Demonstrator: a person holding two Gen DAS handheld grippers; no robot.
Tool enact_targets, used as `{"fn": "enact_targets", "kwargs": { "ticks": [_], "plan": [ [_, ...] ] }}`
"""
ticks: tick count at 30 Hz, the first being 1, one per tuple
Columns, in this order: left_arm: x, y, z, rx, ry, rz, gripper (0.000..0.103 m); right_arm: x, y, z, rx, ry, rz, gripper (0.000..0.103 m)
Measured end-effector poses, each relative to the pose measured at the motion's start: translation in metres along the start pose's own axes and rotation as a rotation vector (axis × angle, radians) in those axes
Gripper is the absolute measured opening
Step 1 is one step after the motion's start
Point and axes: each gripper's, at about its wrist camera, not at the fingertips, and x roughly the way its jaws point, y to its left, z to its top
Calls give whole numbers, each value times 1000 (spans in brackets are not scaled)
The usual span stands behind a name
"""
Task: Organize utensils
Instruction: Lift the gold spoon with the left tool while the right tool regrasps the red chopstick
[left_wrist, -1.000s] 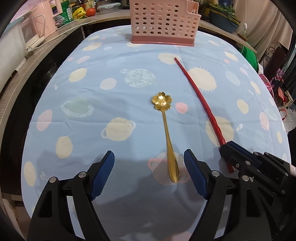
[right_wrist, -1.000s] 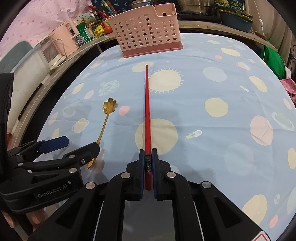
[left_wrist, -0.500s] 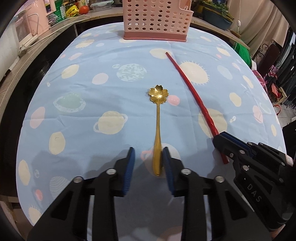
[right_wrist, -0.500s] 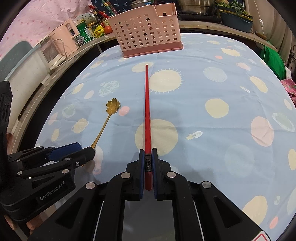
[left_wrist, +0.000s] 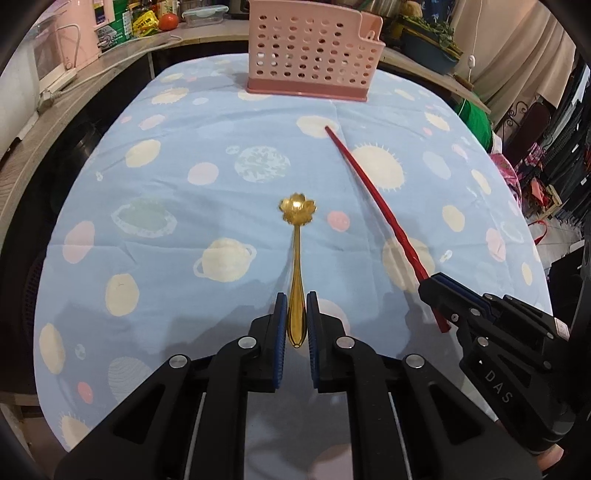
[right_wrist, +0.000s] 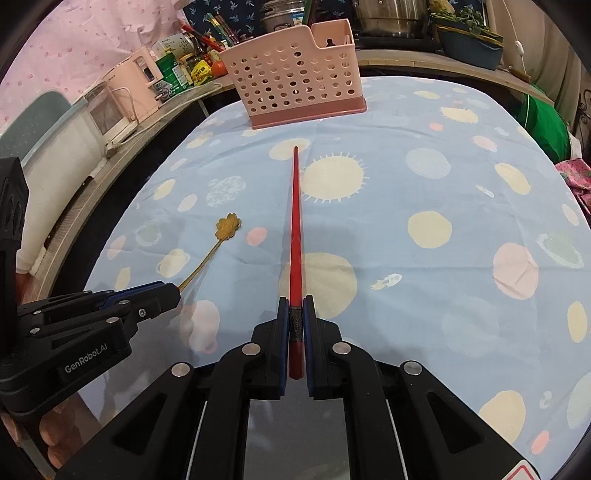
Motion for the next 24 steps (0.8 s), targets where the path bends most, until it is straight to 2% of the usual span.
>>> {"fn": "enact_targets", "kwargs": {
  "ticks": [6, 7, 14, 19, 21, 23, 24],
  "plan": [
    [-17, 3, 13, -16, -47, -6, 10, -20, 0, 15, 15, -59, 17, 7],
    [-21, 4, 15, -17, -55, -7, 0, -23, 0, 17, 19, -68, 22, 7],
    [-28, 9, 28, -30, -84, -8, 0, -37, -2, 32, 23, -113, 31, 7],
    [-20, 11, 21, -41, -61, -14, 1, -31, -5, 27, 31, -96, 27, 6],
    [-12, 11, 13, -46, -37, -15, 7, -28, -6, 24, 35, -85, 28, 6],
    [0, 10, 3, -57, 5, -23, 28, -26, -6, 20, 37, -77, 28, 6],
    [3, 10, 0, -63, 14, -27, 30, -25, -6, 19, 36, -74, 27, 6]
  ]
}}
